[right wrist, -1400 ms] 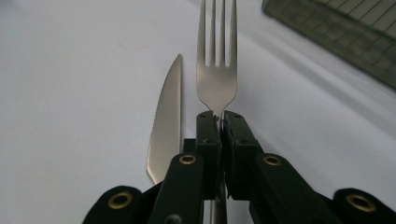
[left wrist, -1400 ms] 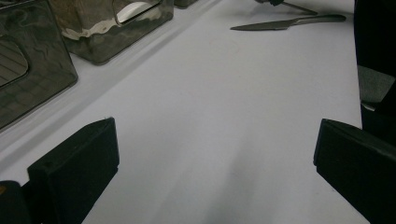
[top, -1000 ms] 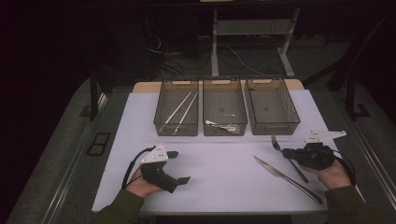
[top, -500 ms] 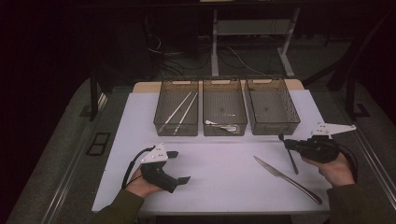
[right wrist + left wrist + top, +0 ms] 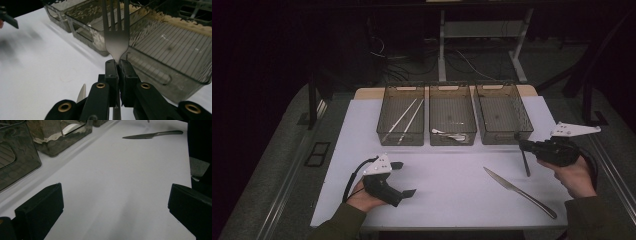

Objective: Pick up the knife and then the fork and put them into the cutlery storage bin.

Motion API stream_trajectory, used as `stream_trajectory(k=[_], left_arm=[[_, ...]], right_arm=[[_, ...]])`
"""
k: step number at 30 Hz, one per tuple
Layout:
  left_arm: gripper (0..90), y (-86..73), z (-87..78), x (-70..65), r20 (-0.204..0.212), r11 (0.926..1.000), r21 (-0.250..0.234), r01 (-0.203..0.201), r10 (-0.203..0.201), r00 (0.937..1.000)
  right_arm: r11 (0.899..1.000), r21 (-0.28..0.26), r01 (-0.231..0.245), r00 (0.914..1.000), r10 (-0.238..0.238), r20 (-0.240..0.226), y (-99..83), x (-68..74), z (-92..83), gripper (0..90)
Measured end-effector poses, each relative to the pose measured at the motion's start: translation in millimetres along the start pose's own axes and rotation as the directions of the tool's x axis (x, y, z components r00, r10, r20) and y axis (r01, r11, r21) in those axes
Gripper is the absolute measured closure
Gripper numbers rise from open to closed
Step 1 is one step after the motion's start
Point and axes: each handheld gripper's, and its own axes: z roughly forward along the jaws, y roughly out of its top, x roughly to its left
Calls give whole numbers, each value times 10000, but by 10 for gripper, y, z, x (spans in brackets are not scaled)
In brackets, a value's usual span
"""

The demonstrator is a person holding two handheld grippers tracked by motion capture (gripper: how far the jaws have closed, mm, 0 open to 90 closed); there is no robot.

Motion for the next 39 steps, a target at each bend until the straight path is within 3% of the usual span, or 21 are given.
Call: stream_trajectory(k=[7, 22, 31, 39], left_arm=[[0, 0, -7, 7, 5, 10000, -69, 50, -50, 10000], [0, -2, -8, 9, 45, 10000, -65, 64, -64, 10000], [0, -3, -9, 9, 53, 9999, -72, 77, -77, 10000], [0, -10, -10, 13, 72, 9998, -122, 158, -157, 9999]], right_arm=[[9997, -228, -22, 9992, 31, 402, 224, -102, 32, 856], [9984, -554, 57, 9907, 19, 1358, 926, -335, 117, 855], [9973, -708, -174, 9847, 294, 1718, 1139, -523, 295, 856], [9980, -344, -529, 9771, 588, 2043, 1139, -718, 524, 856]])
